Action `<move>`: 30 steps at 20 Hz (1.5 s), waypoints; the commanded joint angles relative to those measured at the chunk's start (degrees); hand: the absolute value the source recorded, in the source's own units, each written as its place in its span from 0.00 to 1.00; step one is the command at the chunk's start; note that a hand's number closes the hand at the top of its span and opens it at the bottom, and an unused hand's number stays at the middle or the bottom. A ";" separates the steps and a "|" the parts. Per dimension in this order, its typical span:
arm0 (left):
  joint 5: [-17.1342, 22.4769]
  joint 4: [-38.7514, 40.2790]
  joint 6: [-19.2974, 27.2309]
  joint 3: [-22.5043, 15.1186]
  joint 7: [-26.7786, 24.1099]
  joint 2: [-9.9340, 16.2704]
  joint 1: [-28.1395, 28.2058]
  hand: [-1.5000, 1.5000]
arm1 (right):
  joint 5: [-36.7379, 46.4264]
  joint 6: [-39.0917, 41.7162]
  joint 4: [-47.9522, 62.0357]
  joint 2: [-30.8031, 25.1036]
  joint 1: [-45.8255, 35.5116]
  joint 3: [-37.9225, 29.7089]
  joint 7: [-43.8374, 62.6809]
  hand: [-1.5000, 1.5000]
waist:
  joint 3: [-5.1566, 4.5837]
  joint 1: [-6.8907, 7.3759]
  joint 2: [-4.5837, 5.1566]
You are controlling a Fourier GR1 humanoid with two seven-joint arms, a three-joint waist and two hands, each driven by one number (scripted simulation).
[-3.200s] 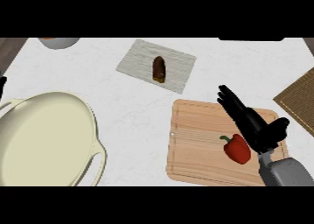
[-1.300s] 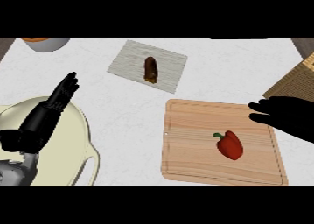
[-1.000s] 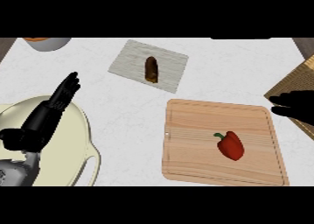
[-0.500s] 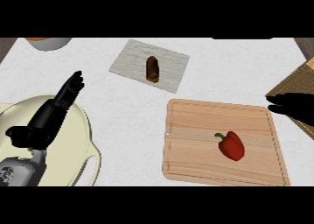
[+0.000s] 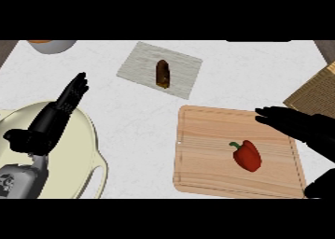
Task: Pick the bell pepper from the cutting board and place it in the basket
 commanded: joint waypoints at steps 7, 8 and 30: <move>-3.20 -2.34 -2.50 2.43 1.44 -2.13 1.66 0.50 | 14.12 -10.32 15.83 8.90 -4.45 4.77 -9.81 0.00 | -0.01 0.22 -0.01; -4.87 -0.53 -2.29 3.11 -1.50 -3.46 2.59 0.50 | 13.67 -7.06 8.83 9.30 -1.96 4.26 -6.66 0.00 | -0.03 -0.09 -0.09; -9.57 -4.32 -5.68 5.14 1.81 -9.82 4.11 0.50 | 26.34 -8.88 9.76 14.98 2.68 5.44 -10.95 0.00 | -0.02 -0.01 -0.10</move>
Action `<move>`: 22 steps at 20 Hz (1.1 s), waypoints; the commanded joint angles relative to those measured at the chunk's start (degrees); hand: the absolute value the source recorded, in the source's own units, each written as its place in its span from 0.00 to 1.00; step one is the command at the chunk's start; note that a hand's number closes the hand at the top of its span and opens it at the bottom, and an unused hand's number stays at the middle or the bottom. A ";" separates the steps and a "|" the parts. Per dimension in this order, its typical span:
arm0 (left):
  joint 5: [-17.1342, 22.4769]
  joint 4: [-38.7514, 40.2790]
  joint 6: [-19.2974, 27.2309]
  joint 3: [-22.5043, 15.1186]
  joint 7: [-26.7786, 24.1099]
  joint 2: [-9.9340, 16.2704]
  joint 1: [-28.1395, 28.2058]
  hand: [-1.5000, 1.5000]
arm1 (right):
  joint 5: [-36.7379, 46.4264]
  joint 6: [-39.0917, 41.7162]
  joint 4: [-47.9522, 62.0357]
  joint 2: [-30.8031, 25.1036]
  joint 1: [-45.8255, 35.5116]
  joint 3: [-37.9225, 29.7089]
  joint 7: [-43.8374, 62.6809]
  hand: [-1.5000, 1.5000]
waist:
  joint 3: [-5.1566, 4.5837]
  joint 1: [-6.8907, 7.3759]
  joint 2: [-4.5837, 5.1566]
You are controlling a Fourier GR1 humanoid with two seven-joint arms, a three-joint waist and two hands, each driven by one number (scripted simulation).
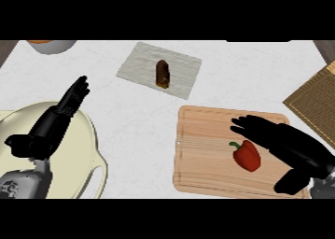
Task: Pick the bell pepper from the cutting board and place it in the basket
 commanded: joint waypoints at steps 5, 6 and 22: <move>-0.06 0.01 -2.91 2.51 1.91 -0.74 -1.60 0.50 | 6.78 -4.10 4.99 4.10 -0.72 1.87 -1.21 0.00 | 0.01 0.00 0.02; -0.22 1.11 -3.16 3.70 -0.85 0.00 -0.52 0.50 | 7.52 -5.10 5.66 5.57 0.31 3.13 -0.35 0.00 | 0.00 0.02 0.02; -2.89 0.42 -3.81 4.14 2.81 -3.28 -2.74 0.50 | 14.45 -4.84 14.51 8.60 -2.96 3.42 -1.05 0.00 | 0.01 0.02 0.03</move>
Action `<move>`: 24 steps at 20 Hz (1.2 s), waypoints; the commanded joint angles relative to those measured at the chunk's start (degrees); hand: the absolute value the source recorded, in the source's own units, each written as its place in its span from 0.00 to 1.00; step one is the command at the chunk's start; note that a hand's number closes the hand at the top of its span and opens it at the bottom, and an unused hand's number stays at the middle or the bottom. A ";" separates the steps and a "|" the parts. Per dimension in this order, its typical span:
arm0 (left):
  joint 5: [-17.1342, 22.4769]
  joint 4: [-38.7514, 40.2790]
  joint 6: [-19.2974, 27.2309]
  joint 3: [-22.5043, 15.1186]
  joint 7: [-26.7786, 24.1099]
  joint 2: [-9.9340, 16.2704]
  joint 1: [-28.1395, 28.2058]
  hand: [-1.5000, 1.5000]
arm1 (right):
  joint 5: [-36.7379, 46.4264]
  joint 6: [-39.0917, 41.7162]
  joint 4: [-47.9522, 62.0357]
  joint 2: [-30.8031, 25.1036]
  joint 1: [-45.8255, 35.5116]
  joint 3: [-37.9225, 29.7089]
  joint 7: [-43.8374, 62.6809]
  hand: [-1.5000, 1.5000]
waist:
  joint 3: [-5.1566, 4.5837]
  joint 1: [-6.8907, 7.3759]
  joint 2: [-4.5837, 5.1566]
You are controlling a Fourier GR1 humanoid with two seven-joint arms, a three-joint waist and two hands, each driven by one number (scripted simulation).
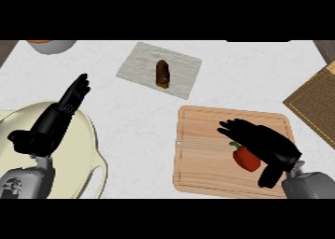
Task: Pick the bell pepper from the cutting board and place it in the basket
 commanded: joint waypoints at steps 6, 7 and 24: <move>0.65 -1.26 -2.29 1.28 -0.40 0.12 1.32 0.50 | 4.64 -0.26 4.37 -3.40 -0.60 2.02 -5.66 1.00 | 0.00 0.02 -0.01; 1.18 0.64 -2.58 2.23 -0.65 0.05 0.42 0.50 | 4.97 -0.13 5.97 -2.37 -2.13 1.79 -5.85 1.00 | 0.00 0.03 0.02; -1.35 -1.03 -0.55 2.43 0.03 -0.32 2.37 0.50 | 9.46 -8.40 6.54 13.20 -0.27 -16.52 28.49 1.00 | -0.09 -3.83 -0.22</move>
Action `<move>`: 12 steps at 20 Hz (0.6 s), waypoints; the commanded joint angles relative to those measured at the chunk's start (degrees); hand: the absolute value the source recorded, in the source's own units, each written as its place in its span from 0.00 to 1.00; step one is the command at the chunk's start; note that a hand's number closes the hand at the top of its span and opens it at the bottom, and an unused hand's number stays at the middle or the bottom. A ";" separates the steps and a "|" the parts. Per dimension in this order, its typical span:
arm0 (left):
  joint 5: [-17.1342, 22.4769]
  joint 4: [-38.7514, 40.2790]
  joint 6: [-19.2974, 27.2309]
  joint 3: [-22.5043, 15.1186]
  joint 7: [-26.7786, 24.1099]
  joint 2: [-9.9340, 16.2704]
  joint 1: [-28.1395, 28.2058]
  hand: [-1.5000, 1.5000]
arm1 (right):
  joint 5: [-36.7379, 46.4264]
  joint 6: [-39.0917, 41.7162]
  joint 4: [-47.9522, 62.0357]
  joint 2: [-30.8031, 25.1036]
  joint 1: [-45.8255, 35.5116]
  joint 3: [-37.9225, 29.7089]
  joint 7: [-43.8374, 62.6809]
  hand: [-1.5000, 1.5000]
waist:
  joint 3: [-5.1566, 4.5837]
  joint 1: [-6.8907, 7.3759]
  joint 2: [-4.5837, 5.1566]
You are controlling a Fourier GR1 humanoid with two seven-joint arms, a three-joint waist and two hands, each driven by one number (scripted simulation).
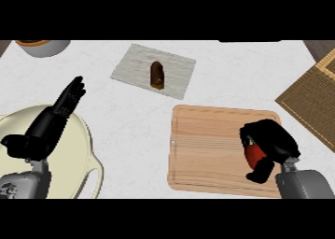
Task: Pick the bell pepper from the cutting board and place it in the basket
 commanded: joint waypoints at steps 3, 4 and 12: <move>0.37 -0.08 0.28 0.24 0.40 -0.35 -0.35 0.50 | -0.05 -6.29 -0.75 10.80 -2.49 -11.04 28.97 1.00 | 0.83 0.45 0.51; 0.13 -0.15 -0.29 -0.44 -0.05 -0.26 -0.53 0.50 | -1.49 -7.20 -0.56 10.88 -4.81 -10.21 33.33 1.00 | 0.88 1.94 0.71; 0.34 2.32 -0.59 -0.23 -0.16 -0.34 -2.91 0.50 | -17.54 -28.89 -9.21 11.14 -13.75 -1.09 53.01 1.00 | 0.91 3.05 0.36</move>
